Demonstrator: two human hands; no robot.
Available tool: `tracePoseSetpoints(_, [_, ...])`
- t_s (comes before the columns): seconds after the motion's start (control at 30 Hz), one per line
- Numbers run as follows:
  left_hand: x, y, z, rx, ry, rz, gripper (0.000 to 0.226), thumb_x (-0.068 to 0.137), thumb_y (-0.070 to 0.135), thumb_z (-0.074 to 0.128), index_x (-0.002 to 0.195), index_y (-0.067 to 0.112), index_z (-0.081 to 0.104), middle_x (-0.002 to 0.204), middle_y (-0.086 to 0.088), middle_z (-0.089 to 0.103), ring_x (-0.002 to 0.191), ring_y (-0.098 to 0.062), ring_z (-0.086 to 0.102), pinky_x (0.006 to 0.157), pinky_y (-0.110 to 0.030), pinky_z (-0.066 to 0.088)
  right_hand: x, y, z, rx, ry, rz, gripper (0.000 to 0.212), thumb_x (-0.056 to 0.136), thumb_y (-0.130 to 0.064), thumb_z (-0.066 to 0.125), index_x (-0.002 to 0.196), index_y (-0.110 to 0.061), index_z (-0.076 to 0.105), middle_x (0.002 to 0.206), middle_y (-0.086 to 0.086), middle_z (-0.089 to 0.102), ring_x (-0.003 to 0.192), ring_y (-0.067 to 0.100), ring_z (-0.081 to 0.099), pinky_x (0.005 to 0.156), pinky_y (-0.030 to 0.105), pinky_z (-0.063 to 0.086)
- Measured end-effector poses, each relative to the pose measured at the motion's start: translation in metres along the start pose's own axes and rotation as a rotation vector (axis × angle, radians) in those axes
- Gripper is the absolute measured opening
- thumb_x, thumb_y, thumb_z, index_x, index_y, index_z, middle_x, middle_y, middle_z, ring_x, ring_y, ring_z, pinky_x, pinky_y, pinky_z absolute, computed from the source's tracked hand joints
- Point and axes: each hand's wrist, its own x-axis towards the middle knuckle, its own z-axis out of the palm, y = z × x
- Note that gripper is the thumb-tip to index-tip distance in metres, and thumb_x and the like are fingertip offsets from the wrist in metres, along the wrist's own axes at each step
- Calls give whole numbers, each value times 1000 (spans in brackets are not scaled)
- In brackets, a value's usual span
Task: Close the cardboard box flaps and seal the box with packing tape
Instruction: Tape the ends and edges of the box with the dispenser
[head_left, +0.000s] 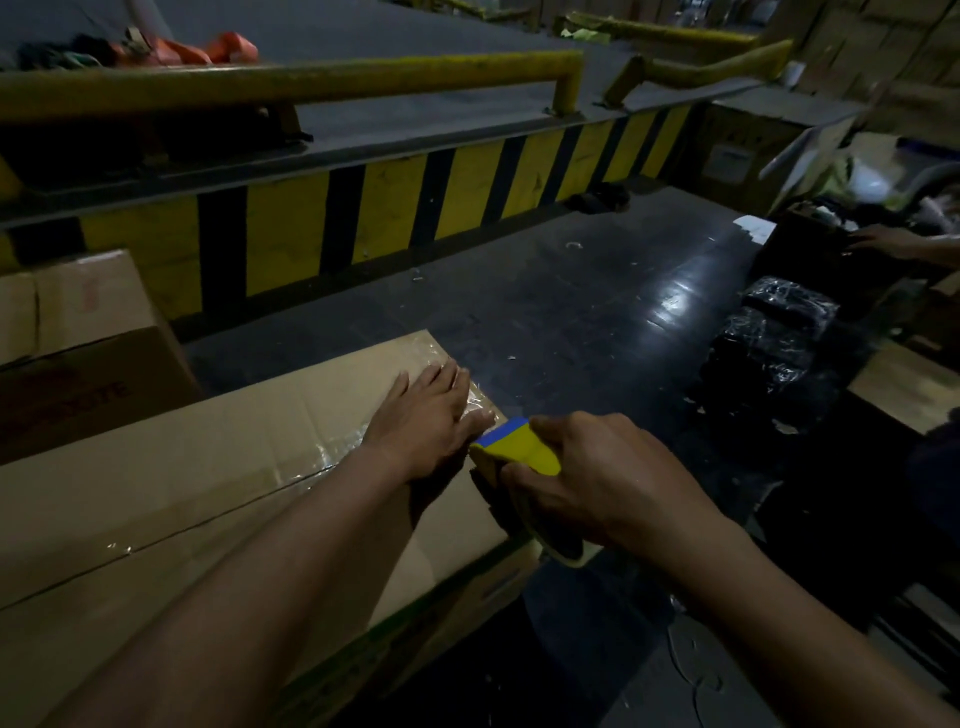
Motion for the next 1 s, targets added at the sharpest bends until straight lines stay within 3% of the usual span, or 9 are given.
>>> tracePoseSetpoints(0.13, [-4,1,-1,-12,0,9,77,100,65,20,161,19,10,169,-1,4,155,-17,0,124,-46,3,-24,10,0,6,-3,10,56,84,-67,52,125,-30,60,91,-3,61,76,16,52,61,29,37])
tracePoseSetpoints(0.3, [-8,10,-7,4,40,-27,77,100,64,26,159,16,19,168,-5,11,154,-24,6,123,-51,8,-29,7,7,22,42,-5,59,85,-68,51,131,-31,56,116,-3,68,103,21,62,76,32,47])
tracePoseSetpoints(0.4, [-20,22,2,-2,65,30,67,101,60,31,155,22,33,166,-6,19,153,-23,13,121,-50,11,-32,8,9,37,65,6,59,84,-68,51,129,-30,58,113,-3,69,101,21,63,73,32,45])
tracePoseSetpoints(0.57, [-23,18,5,-20,63,3,74,101,62,28,159,18,21,168,-3,15,154,-21,9,122,-45,8,-38,14,9,84,37,3,63,85,-68,51,136,-31,53,113,-2,69,99,19,63,75,32,49])
tracePoseSetpoints(0.67, [-25,21,3,-20,54,5,74,101,63,25,160,20,18,168,-2,11,154,-20,6,122,-44,6,-57,25,8,64,54,11,68,79,-79,41,130,-35,57,104,-5,71,91,15,65,69,31,49])
tracePoseSetpoints(0.73, [-26,21,3,-15,51,2,73,101,62,24,160,19,19,168,-3,12,154,-21,7,122,-46,6,-65,29,11,69,73,23,75,75,-81,37,134,-38,54,111,-8,71,97,16,65,71,32,49])
tracePoseSetpoints(0.87, [-30,33,-1,11,90,-18,69,102,58,30,158,17,25,167,-7,14,153,-25,11,121,-52,12,-66,27,21,40,127,16,60,83,-73,47,128,-35,57,107,-8,71,96,17,65,70,32,49])
tracePoseSetpoints(1.0, [-44,50,13,28,79,64,68,99,61,28,151,20,37,162,-8,29,149,-24,23,120,-52,19,-66,31,28,43,134,48,65,82,-72,48,137,-39,51,115,-8,69,104,18,64,71,31,44])
